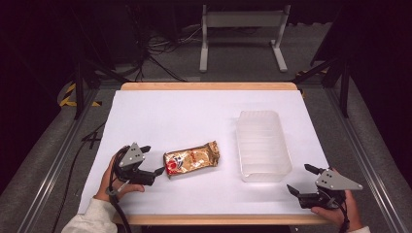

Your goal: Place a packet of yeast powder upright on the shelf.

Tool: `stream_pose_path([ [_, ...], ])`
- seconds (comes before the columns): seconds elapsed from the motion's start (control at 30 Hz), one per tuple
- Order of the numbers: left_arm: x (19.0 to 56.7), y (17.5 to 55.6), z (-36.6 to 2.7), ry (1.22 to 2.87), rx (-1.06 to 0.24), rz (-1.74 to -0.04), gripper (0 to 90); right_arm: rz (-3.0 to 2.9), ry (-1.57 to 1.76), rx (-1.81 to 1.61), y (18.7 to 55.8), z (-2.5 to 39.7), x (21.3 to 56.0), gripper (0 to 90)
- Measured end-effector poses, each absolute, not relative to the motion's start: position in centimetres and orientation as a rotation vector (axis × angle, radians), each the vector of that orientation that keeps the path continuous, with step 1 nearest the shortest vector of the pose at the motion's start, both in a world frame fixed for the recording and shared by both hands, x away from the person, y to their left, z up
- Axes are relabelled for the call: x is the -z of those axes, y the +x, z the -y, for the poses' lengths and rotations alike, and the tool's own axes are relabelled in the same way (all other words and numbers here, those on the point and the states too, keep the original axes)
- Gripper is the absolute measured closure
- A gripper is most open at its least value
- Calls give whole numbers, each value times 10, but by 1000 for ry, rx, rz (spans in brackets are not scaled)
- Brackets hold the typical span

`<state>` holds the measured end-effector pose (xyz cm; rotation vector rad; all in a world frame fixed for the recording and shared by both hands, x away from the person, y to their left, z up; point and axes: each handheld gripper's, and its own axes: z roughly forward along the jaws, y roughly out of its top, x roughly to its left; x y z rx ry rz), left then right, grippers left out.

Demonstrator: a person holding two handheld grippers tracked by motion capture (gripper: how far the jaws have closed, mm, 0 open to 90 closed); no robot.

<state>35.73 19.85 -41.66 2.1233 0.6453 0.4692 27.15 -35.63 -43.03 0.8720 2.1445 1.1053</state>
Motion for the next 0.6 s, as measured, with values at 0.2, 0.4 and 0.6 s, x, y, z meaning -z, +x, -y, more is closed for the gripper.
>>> stream_pose_path([
  [0.2, 411, 370, -183, 2151, -433, -615, 128, -2151, 875, -1105, 272, 356, 431, 97],
  [0.4, 401, 386, -157, 2197, -366, -555, 123, -2157, 871, -1099, 272, 356, 431, 97],
  [0.6, 396, 399, -132, 2224, -337, -512, 149, -2157, 874, -1103, 271, 357, 431, 97],
])
